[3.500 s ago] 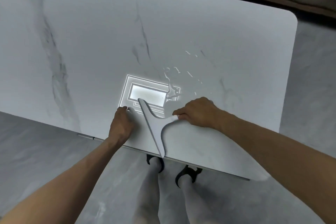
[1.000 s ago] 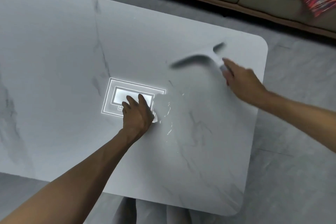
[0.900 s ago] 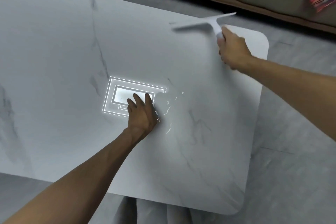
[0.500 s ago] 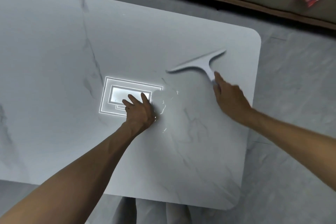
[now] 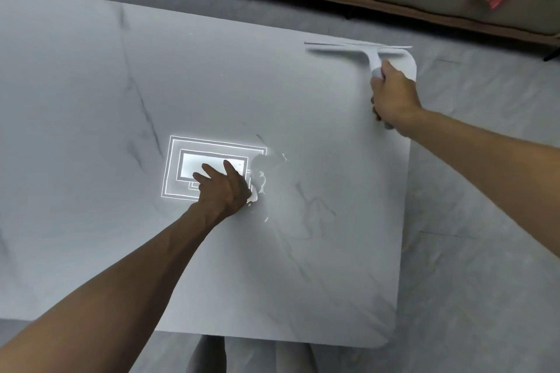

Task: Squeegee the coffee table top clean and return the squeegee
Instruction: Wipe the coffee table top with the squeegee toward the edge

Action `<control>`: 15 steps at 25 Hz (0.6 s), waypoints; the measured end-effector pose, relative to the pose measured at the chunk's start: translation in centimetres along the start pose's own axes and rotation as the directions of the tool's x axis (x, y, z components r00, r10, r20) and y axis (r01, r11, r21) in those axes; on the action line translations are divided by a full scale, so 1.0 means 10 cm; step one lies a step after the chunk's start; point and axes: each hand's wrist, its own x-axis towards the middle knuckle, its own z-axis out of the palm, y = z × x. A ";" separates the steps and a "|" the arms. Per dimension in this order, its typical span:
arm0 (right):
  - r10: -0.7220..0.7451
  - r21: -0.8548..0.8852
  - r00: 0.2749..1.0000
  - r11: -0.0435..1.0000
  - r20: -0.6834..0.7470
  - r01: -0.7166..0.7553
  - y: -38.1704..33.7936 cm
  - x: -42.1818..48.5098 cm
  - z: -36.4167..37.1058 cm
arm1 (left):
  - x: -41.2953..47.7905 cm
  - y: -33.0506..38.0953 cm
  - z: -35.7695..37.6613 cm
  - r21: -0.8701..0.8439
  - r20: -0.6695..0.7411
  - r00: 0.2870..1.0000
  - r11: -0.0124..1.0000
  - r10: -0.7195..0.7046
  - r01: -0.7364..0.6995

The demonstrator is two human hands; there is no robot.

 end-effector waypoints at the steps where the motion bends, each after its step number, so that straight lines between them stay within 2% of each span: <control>1: 0.057 0.032 0.998 0.998 -0.005 -0.056 -0.03 0.06 0.03 | 0.00 -0.06 0.13 0.225 -0.099 0.995 0.974 0.000 0.022; 2: 0.071 0.006 0.997 0.997 -0.004 -0.071 -0.03 0.06 0.08 | 0.04 -0.08 0.19 0.323 -0.185 0.976 0.945 0.117 -0.052; 3: 0.055 -0.051 0.999 0.997 -0.002 -0.055 0.02 0.00 0.15 | 0.09 -0.07 0.17 0.327 -0.220 0.965 0.943 0.140 -0.063; 4: 0.019 -0.125 1.000 0.992 0.006 -0.018 0.08 -0.14 0.21 | 0.09 -0.10 0.14 0.303 -0.114 0.993 0.953 0.010 0.026; 5: -0.014 -0.188 1.000 0.982 0.018 0.017 0.16 -0.33 0.28 | 0.01 -0.05 0.05 0.215 -0.034 0.992 0.968 -0.124 0.129; 6: -0.029 -0.217 0.999 0.976 0.038 0.037 0.27 -0.53 0.34 | 0.01 -0.06 0.08 0.163 -0.004 0.996 0.982 -0.091 0.090; 7: -0.025 -0.208 0.997 0.977 0.069 0.038 0.39 -0.76 0.40 | 0.01 -0.02 0.10 0.260 -0.062 0.993 0.959 -0.099 0.112; 9: 0.036 -0.204 0.986 0.979 0.162 -0.002 0.57 -1.24 0.43 | 0.06 -0.04 0.15 0.475 -0.151 0.989 0.878 0.013 0.061; 10: 0.067 -0.224 0.977 0.974 0.202 -0.020 0.63 -1.46 0.42 | 0.08 -0.06 0.17 0.514 -0.184 0.978 0.858 0.097 0.011; 12: 0.060 -0.256 0.967 0.967 0.246 0.005 0.71 -1.65 0.33 | 0.08 -0.11 0.22 0.680 -0.212 0.954 0.733 0.213 -0.012; 14: 0.027 -0.191 0.973 0.981 0.231 0.018 0.64 -1.46 0.16 | 0.04 -0.17 0.18 0.804 -0.192 0.931 0.593 0.311 -0.032; 15: 0.020 -0.118 0.983 0.993 0.181 0.002 0.56 -1.25 0.08 | 0.01 -0.17 0.18 0.827 -0.198 0.921 0.561 0.337 -0.028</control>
